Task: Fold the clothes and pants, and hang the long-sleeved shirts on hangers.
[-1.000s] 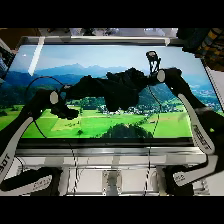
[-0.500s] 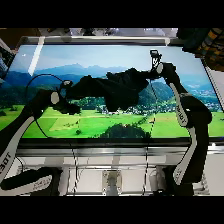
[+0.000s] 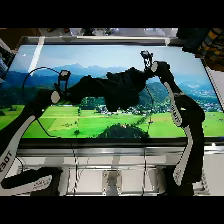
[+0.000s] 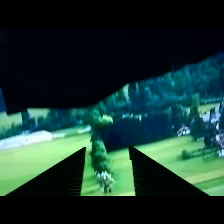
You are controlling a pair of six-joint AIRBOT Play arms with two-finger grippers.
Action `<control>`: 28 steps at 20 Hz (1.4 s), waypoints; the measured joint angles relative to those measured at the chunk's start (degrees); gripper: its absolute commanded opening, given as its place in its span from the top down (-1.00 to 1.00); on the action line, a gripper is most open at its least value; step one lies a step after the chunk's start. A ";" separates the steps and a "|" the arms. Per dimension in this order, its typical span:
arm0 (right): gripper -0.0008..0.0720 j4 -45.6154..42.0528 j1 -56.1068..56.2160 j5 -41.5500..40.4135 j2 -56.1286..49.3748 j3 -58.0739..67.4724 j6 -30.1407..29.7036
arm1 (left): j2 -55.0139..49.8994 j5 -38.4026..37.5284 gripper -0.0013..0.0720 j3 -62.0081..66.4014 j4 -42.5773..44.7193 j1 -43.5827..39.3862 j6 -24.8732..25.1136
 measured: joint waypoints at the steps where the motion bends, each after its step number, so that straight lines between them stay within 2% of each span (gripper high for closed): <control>1: 0.90 -0.63 0.04 0.48 0.52 0.55 -0.22 | -1.25 1.46 -0.22 0.92 0.00 0.00 0.13; 3: 0.90 -1.53 0.11 1.79 1.38 1.20 -0.55 | -4.74 3.26 -0.35 3.58 -0.02 -0.26 0.48; 10: 0.90 -2.75 0.17 4.46 2.34 0.96 -0.87 | -18.32 4.98 -0.31 15.96 -0.20 -4.85 3.50; 16: 0.90 -2.93 0.17 5.01 2.40 0.66 -0.94 | -22.88 5.60 -0.31 19.21 -1.86 -6.40 4.04; 17: 0.90 -2.93 0.17 5.05 2.40 0.66 -0.94 | -23.15 5.97 -0.07 19.39 -2.67 -6.51 4.04; 18: 0.90 -2.93 0.17 5.09 2.40 0.66 -0.96 | -23.34 6.54 0.74 19.47 -3.15 -6.58 4.07; 19: 0.90 -2.93 0.17 5.14 2.40 0.66 -0.96 | -23.58 7.26 0.88 19.58 -3.48 -6.60 4.07; 24: 0.90 -4.48 -0.44 6.54 3.96 0.72 -0.96 | -23.28 6.78 0.89 19.74 -4.15 -3.67 2.38; 28: 0.90 -8.63 -5.18 10.36 10.84 0.76 -0.98 | -14.93 1.77 0.89 19.78 -2.16 4.70 0.61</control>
